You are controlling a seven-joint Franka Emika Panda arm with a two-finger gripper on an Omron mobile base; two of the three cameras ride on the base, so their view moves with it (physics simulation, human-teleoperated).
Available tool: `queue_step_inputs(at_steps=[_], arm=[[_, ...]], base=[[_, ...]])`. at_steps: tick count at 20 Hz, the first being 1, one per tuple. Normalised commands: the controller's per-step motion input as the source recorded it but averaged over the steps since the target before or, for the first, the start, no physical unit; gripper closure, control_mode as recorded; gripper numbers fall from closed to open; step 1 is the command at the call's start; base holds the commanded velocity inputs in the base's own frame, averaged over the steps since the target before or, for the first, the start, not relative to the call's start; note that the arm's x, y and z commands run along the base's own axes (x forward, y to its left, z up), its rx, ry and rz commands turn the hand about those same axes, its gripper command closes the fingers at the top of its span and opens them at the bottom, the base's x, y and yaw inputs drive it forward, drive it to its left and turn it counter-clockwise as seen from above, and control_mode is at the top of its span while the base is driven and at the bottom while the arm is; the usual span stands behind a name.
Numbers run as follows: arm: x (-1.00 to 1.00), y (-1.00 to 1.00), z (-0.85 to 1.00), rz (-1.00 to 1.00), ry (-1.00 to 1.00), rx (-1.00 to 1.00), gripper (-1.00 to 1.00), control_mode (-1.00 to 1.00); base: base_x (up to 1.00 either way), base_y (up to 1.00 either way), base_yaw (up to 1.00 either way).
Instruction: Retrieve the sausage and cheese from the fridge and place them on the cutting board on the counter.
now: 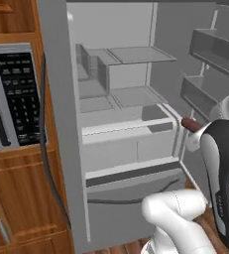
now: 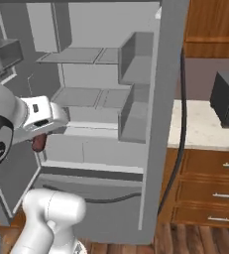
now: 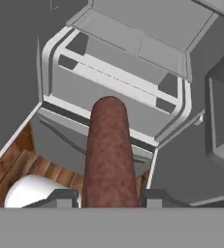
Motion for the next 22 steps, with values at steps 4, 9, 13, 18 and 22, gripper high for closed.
queue_step_inputs(at_steps=[4,9,13,18,22], arm=[[0.00,0.00,0.00,0.00,0.00,0.00,1.00,1.00],[0.00,0.00,0.00,0.00,0.00,0.00,1.00,1.00],[0.00,0.00,0.00,0.00,0.00,0.00,1.00,1.00],[0.00,0.00,0.00,0.00,0.00,0.00,1.00,1.00],[0.00,0.00,0.00,0.00,0.00,0.00,1.00,1.00]], base=[[-0.59,-0.74,-0.54],[0.00,-0.47,-0.80],[0.00,-0.43,-0.81],[0.00,-0.65,-0.75],[0.02,-0.73,-0.74]])
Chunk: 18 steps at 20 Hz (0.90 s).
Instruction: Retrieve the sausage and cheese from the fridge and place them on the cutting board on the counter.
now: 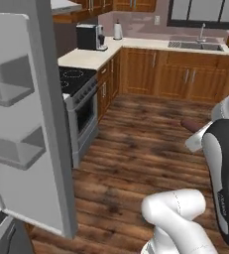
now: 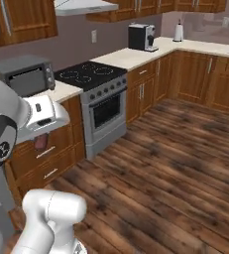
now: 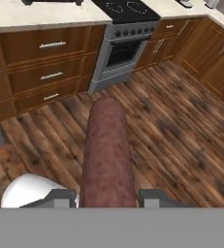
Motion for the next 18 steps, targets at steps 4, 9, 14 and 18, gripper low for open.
queue_step_inputs(at_steps=[4,9,14,18], arm=[[0.00,0.00,0.00,0.00,0.00,0.00,1.00,1.00],[0.00,0.00,0.00,0.00,0.00,0.00,1.00,1.00],[0.00,0.00,0.00,0.00,0.00,0.00,1.00,1.00],[0.00,0.00,0.00,0.00,0.00,0.00,1.00,1.00]], base=[[0.14,-0.76,-0.72],[0.81,-0.68,-0.48],[1.00,-0.33,-0.20],[1.00,-0.52,-0.12]])
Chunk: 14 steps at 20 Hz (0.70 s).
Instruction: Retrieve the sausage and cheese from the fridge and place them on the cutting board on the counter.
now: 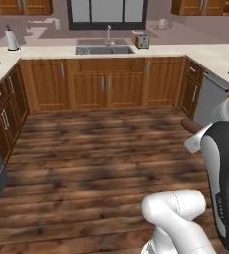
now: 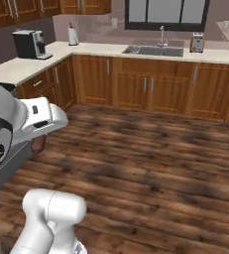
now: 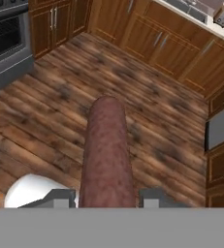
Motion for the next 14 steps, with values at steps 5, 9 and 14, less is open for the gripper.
queue_step_inputs(at_steps=[5,9,14], arm=[[0.00,0.00,0.00,0.00,0.00,0.00,1.00,1.00],[0.00,0.00,0.00,0.00,0.00,0.00,1.00,1.00],[0.00,0.00,0.00,0.00,0.00,0.00,1.00,1.00]], base=[[1.00,-0.59,-0.22],[0.99,-0.59,-0.30],[0.07,-0.37,-0.80]])
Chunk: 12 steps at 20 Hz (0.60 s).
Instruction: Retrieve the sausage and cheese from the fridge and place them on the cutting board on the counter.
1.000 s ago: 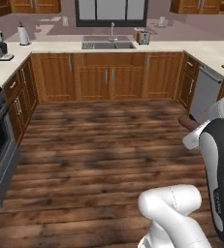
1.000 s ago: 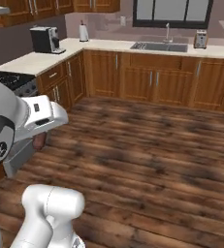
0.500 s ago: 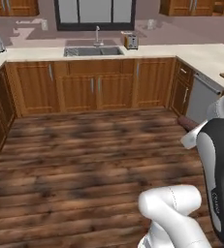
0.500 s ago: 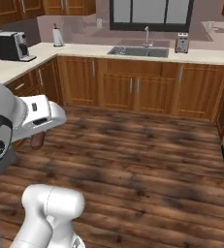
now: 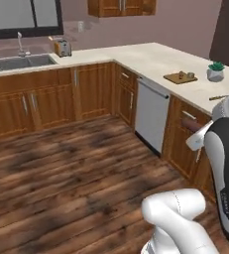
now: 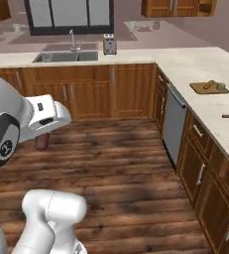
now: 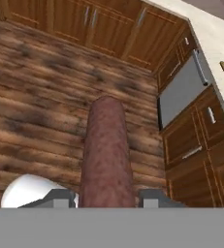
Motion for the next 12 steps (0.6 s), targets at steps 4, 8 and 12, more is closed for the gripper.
queue_step_inputs(at_steps=[4,8,12], arm=[[0.00,0.00,0.00,0.00,0.00,0.00,1.00,1.00],[0.00,0.00,0.00,0.00,0.00,0.00,1.00,1.00],[0.00,0.00,0.00,0.00,0.00,0.00,1.00,1.00]], base=[[0.01,-0.13,-0.86],[0.75,0.58,-0.56],[1.00,0.79,-0.29]])
